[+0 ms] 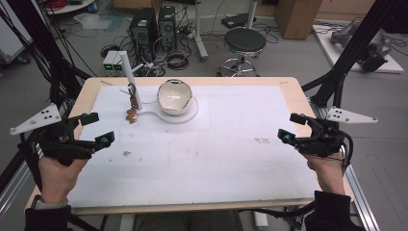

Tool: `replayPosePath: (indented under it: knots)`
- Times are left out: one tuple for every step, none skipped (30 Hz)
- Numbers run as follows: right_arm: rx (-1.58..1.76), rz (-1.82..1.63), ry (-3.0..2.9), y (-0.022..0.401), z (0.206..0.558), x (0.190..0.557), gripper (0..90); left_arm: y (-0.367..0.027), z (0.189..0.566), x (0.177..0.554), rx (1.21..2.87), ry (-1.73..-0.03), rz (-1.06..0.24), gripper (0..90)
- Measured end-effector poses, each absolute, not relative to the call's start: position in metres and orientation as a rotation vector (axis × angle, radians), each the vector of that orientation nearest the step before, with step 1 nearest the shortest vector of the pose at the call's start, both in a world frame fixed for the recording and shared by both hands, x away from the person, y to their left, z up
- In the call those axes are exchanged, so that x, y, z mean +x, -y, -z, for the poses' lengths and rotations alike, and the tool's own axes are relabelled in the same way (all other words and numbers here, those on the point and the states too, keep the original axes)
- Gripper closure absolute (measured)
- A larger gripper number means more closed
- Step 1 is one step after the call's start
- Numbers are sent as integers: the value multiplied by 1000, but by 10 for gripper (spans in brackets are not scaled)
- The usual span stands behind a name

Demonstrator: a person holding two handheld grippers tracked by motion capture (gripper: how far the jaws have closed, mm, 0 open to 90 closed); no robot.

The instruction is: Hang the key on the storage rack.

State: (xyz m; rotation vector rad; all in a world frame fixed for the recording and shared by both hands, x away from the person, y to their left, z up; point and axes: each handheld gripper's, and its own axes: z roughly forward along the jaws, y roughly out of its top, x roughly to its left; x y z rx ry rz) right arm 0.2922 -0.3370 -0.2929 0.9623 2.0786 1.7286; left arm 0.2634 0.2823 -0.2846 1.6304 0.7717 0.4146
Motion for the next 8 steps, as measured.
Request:
replayPosePath:
  knots:
    - [963,-1715,-2091,337,292,292,100,-282,285,263,1633,-773,-413,46]
    - [966,-1704,-2096,337,291,291,100,-282,286,263,1632,-774,-413,46]
    - [965,-1704,-2097,337,291,289,100,-282,286,263,1632,-775,-413,46]
    - [942,-1711,-2096,338,290,288,99,-282,287,262,1630,-778,-413,46]
    - [938,-1714,-2097,338,290,287,100,-282,287,262,1633,-779,-414,46]
    - [940,-1714,-2090,338,289,287,100,-281,288,262,1632,-778,-412,46]
    - [941,-1722,-2087,338,288,286,100,-281,288,262,1633,-778,-413,46]
    - [932,-1727,-2088,337,288,285,100,-280,288,262,1636,-778,-416,46]
